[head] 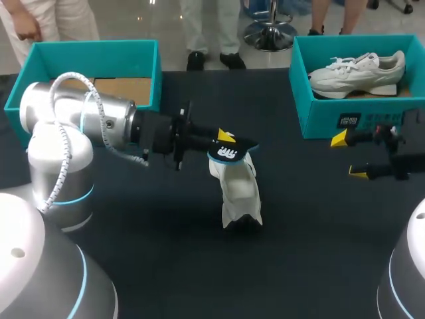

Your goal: Take the shoe out of the shoebox, open the shoe tongue, remove and reinsert the insole, then place the shoe into the shoebox

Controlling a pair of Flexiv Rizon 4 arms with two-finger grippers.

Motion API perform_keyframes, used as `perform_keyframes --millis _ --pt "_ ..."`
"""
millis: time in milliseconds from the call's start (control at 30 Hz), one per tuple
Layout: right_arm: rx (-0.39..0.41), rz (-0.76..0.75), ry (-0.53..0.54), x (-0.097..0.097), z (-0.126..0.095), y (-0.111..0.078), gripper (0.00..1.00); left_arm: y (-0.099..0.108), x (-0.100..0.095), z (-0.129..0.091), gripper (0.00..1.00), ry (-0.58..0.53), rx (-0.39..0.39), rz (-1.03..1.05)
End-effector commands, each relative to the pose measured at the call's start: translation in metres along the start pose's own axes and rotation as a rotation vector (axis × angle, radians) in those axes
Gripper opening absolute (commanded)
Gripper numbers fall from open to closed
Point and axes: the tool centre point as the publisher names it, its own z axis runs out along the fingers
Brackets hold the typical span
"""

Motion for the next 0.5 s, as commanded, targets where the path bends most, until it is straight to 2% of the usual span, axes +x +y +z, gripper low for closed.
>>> perform_keyframes --millis 33,267,500 --pt "-0.002 0.002 -0.006 0.001 0.001 -0.001 1.0 -0.001 0.001 -0.001 0.0 0.001 -0.003 0.0" --pt "-0.002 0.002 -0.006 0.001 0.001 -0.001 1.0 -0.001 0.001 -0.001 0.0 0.001 -0.003 0.0" --pt "-0.002 0.002 -0.006 0.001 0.001 -0.001 1.0 -0.019 0.016 0.002 0.0 0.007 0.046 -0.112"
